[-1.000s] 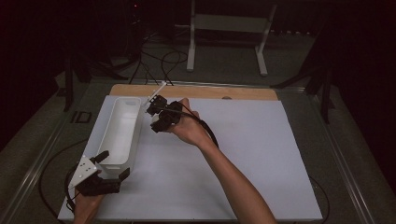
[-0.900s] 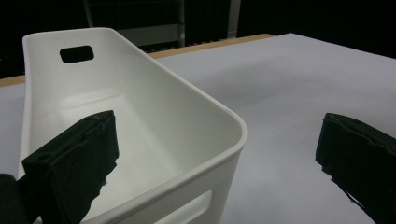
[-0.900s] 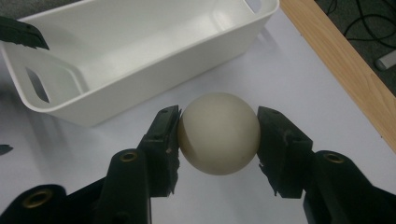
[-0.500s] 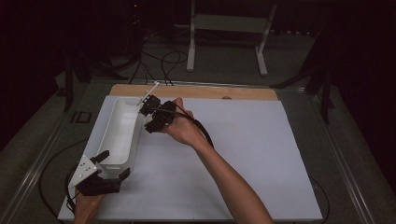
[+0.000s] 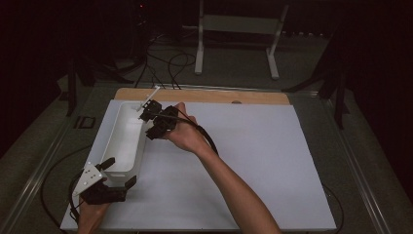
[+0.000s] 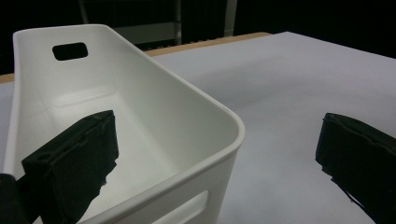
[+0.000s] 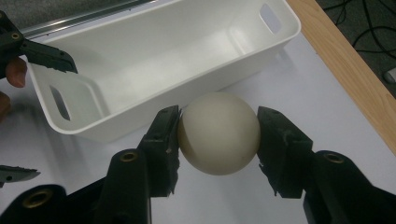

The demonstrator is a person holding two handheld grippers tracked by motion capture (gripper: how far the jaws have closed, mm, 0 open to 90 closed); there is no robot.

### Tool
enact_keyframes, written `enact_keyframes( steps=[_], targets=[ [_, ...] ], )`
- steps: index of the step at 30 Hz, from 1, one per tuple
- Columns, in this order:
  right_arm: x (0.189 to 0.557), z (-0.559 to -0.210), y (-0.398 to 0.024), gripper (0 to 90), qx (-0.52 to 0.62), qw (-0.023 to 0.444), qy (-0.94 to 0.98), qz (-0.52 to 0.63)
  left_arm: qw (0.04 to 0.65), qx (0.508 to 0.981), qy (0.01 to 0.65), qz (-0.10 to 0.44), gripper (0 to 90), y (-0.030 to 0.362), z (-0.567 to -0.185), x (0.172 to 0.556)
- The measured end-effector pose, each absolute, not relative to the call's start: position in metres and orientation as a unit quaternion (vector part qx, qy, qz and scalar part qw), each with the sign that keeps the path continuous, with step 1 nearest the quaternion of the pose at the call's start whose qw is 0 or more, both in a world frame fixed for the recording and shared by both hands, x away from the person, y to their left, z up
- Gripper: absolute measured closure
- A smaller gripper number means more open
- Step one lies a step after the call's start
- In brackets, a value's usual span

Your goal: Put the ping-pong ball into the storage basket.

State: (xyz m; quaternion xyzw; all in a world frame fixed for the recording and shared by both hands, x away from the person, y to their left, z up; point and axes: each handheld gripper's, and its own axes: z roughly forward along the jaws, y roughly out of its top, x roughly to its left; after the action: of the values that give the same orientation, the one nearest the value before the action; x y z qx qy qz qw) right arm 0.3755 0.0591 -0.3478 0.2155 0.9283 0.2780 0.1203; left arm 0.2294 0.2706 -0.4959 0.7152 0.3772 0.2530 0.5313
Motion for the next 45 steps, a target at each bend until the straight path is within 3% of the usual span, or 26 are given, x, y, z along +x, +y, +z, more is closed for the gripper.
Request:
enact_keyframes(
  steps=[45],
  targets=[
    [0.376,-0.342,0.084,50.5,0.199,0.119,0.927,0.294,0.529,0.716,0.377,0.255,0.0,0.27,-0.496,0.229]
  ],
)
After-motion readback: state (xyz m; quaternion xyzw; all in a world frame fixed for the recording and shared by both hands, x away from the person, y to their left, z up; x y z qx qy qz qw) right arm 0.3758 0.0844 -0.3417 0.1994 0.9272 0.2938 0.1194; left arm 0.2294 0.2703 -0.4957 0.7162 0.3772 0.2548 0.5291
